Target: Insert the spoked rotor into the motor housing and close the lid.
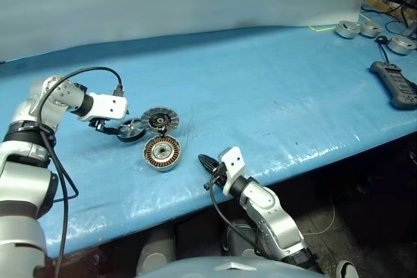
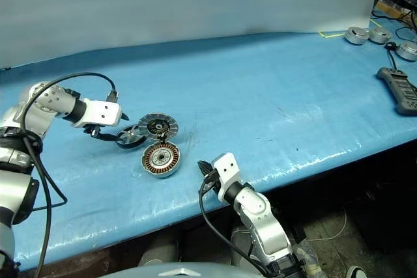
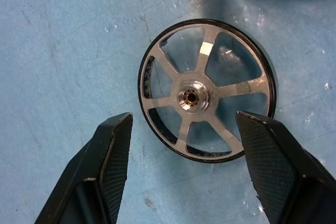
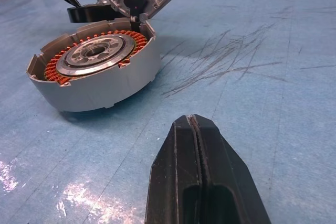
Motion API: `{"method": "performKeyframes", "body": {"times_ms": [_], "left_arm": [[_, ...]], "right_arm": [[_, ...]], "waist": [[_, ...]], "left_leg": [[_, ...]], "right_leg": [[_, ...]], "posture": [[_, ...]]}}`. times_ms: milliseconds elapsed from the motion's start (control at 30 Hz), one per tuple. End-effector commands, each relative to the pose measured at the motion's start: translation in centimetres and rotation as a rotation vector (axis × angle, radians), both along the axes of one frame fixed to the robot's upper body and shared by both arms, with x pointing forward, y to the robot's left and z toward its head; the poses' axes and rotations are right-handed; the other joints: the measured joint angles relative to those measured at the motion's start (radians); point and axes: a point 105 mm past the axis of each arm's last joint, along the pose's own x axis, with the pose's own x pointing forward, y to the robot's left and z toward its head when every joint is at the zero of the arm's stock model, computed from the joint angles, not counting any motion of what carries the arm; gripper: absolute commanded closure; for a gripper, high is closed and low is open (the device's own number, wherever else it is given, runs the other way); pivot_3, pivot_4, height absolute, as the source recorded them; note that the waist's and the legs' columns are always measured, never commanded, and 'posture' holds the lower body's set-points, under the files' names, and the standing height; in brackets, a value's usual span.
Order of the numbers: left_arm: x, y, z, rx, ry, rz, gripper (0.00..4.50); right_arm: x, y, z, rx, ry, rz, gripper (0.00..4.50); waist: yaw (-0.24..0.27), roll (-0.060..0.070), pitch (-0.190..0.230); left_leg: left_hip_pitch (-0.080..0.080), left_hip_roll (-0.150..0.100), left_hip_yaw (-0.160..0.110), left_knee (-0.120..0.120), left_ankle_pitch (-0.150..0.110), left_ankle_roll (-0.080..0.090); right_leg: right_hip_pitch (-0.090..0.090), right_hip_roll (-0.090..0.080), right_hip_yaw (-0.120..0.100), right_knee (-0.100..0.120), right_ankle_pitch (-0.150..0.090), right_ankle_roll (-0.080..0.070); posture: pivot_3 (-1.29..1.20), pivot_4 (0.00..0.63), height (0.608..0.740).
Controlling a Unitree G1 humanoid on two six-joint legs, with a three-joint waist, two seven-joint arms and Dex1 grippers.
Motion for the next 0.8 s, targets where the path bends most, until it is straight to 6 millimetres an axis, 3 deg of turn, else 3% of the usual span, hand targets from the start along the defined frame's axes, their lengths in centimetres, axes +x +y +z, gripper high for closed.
{"method": "performKeyframes", "body": {"times_ms": [33, 800], "left_arm": [[0.3, -0.8, 0.6, -0.013, -0.044, -0.047, 1.17], [-1.2, -0.4, -1.1, 0.046, 0.063, -0.108, 1.17]], "right_arm": [[0.4, 0.0, 1.3, 0.029, -0.044, -0.009, 4.5], [0.7, -0.3, 1.3, 0.029, -0.041, -0.025, 4.5]], "waist": [[0.001, 0.0, 0.0], [0.001, 0.0, 0.0]], "left_leg": [[0.0, 0.0, 0.0, 0.0, 0.0, 0.0], [0.0, 0.0, 0.0, 0.0, 0.0, 0.0]], "right_leg": [[0.0, 0.0, 0.0, 0.0, 0.0, 0.0], [0.0, 0.0, 0.0, 0.0, 0.0, 0.0]], "posture": [[0.0, 0.15, 0.74], [0.0, 0.15, 0.74]]}}
